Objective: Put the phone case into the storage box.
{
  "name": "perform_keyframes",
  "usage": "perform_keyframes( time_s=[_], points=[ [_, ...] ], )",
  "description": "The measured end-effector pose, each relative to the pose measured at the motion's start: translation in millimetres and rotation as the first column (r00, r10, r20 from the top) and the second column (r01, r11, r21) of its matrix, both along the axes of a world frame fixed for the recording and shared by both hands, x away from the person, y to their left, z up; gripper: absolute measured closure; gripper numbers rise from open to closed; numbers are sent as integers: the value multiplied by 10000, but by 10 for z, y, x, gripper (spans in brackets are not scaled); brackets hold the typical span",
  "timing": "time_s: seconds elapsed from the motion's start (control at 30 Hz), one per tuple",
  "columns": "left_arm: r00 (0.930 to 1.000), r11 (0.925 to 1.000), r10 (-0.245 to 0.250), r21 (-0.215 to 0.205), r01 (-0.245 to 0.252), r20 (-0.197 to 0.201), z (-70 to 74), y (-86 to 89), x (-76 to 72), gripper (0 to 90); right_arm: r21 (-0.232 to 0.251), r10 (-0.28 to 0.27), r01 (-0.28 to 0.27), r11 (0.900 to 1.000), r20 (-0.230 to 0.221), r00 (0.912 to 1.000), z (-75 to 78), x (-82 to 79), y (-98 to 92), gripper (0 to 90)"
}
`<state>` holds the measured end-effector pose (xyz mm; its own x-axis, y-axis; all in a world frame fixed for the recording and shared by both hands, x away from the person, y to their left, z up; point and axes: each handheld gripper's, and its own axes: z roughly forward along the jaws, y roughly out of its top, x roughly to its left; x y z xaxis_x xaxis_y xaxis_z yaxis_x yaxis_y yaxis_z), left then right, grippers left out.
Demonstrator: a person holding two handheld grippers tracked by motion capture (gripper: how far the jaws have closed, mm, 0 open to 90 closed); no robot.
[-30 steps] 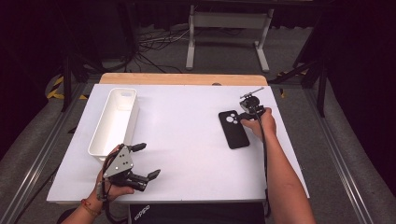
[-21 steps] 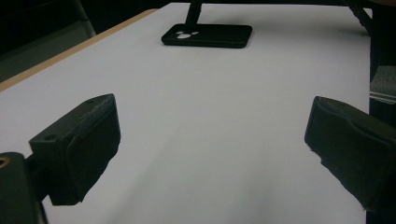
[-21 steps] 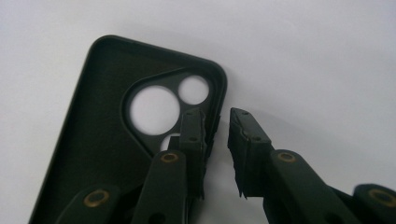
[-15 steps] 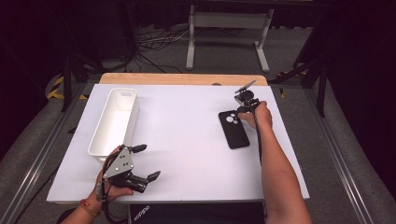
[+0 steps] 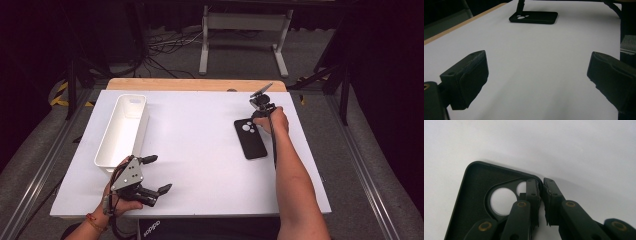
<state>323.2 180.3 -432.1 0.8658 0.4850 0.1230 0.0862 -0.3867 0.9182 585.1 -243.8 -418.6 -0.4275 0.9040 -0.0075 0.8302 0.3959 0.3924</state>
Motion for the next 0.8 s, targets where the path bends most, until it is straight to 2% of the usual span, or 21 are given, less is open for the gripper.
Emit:
perform_keyframes(
  time_s=[0.2, 0.4, 0.43, 0.57, 0.67, 0.8],
  points=[
    [10000, 10000, 28, -1, -28, -45, -1, -1, 3, 44, 12, 40, -41, 10000, 154, 9999, 0, -20, 21, 847],
    [9999, 10000, 69, 5, -68, -120, 2, 0, 2, 44, 231, 7, -22, 9997, 672, 9977, 75, -86, 29, 853],
    [10000, 10000, 80, 40, -80, -49, 6, 3, 6, 44, 282, -15, -11, 9996, 930, 9957, 103, -117, 25, 853],
    [10000, 10000, 45, 41, -45, -52, 10, -4, 5, 44, 513, -58, -18, 9987, 1473, 9891, 195, -218, 8, 856],
    [9999, 10000, 84, 30, -84, -94, 9, -13, 3, 44, 680, -141, 1, 9977, 2060, 9785, 292, -316, -9, 858],
    [9999, 9999, 107, 54, -107, -29, 10, -26, 4, 45, 983, -173, -88, 9951, 2614, 9651, 390, -430, -36, 858]
  ],
)
